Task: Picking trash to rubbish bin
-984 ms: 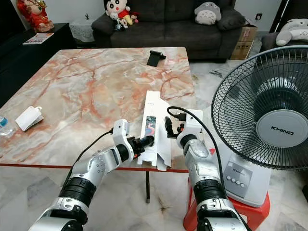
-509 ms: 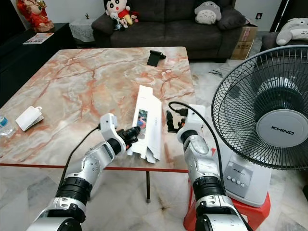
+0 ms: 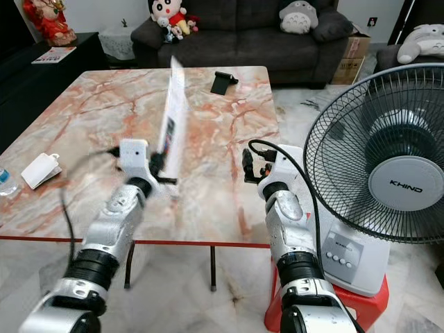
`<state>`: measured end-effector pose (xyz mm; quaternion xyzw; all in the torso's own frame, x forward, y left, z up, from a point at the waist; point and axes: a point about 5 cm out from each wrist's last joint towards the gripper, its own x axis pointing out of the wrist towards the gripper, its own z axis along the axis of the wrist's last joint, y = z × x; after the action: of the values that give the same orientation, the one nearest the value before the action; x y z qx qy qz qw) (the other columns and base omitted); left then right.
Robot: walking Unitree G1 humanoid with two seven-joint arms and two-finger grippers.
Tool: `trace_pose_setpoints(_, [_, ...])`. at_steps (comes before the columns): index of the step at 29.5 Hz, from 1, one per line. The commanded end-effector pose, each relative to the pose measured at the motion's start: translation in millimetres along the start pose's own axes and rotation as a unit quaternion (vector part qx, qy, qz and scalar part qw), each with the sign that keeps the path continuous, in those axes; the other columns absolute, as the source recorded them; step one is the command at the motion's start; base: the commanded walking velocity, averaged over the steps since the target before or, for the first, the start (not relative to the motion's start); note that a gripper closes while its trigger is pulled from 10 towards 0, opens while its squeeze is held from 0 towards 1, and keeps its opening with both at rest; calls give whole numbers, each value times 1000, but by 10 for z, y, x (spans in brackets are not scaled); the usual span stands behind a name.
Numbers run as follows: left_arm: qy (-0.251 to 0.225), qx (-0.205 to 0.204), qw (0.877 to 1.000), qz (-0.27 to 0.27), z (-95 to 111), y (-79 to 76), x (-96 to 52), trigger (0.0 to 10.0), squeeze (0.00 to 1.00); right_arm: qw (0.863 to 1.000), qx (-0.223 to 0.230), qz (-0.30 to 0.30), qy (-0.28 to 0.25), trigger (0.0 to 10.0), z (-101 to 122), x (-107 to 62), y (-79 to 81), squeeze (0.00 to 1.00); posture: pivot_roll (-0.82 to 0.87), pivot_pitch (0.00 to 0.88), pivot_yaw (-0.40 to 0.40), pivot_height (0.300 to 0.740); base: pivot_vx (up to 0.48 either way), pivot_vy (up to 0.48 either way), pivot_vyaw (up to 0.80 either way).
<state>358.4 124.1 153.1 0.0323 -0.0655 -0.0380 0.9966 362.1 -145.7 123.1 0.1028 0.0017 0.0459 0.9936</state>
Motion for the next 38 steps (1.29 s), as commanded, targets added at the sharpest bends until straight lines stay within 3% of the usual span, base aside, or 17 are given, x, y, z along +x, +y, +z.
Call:
trace_pose_setpoints(1, [-24,47,999,14,14,73,-38,10000,0,999,-37,20,-30,10000,82,11,119,0,5,0,76,740,0,0,0])
trace_pose_setpoints(6, [-47,106,993,38,-23,196,-117,10000,0,997,-47,42,-44,10000,-2,-45,244,0,9,0,73,740,0,0,0])
trace_pose_setpoints(12, [-56,130,988,66,-131,332,-244,10000,0,995,-72,50,-50,10000,-72,-76,300,0,18,0,70,740,0,0,0])
trace_pose_setpoints(38, [-79,103,989,67,-110,281,-236,10000,0,994,-71,50,-60,10000,-88,-82,275,0,14,0,62,740,-236,0,0])
